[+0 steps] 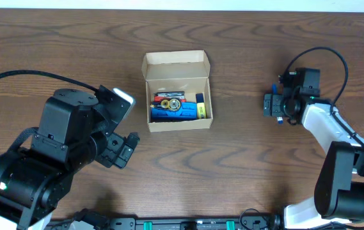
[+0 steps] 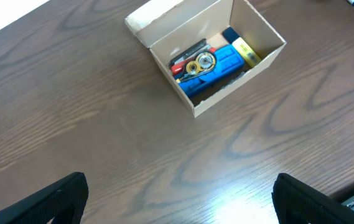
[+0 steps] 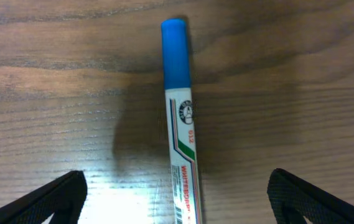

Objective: Pack container
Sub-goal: 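Grasp the blue marker with the right gripper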

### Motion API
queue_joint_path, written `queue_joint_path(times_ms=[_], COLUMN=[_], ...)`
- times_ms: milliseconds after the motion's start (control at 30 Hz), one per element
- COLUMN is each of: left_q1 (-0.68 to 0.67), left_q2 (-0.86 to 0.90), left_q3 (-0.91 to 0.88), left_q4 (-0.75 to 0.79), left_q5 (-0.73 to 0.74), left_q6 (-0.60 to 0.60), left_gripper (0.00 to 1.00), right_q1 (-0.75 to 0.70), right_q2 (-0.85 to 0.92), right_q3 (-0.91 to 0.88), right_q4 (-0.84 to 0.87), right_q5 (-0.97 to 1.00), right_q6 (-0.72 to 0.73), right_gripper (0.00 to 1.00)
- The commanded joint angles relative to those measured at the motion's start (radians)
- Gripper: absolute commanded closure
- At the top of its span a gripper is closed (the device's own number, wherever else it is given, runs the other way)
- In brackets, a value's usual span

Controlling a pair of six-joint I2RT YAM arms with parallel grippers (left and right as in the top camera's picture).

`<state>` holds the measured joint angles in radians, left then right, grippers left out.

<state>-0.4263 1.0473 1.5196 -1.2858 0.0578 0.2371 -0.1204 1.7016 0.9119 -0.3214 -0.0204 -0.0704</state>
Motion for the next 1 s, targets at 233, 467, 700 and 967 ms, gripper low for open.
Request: queue_joint_path(times_ms=[233,467,700,967], left_q1=[0.004,0.004,0.004,0.004], left_q2=[0.0,0.0,0.0,0.0], left_q3=[0.0,0.0,0.0,0.0], left_q4=[-0.004,-0.004,-0.004,-0.004], left_q5=[0.01,0.01,0.01,0.01], left_q6=[0.01,0.01,0.01,0.01], left_gripper=[0.05,0.05,0.05,0.05], right_q1=[-0.005,-0.005,-0.005,-0.005], right_q2=[0.01,0.07,0.113,0.142], right_q3=[-0.047,-0.047,-0.047,-0.046], right_q4=[0.109,0.15,0.177,0.161], right_q5=[-0.022,-0.037,-0.037,-0.041], right_q6=[-0.017,-0.016,-0.014,-0.012], right_gripper=[0.13,0.18,0.48,0.77])
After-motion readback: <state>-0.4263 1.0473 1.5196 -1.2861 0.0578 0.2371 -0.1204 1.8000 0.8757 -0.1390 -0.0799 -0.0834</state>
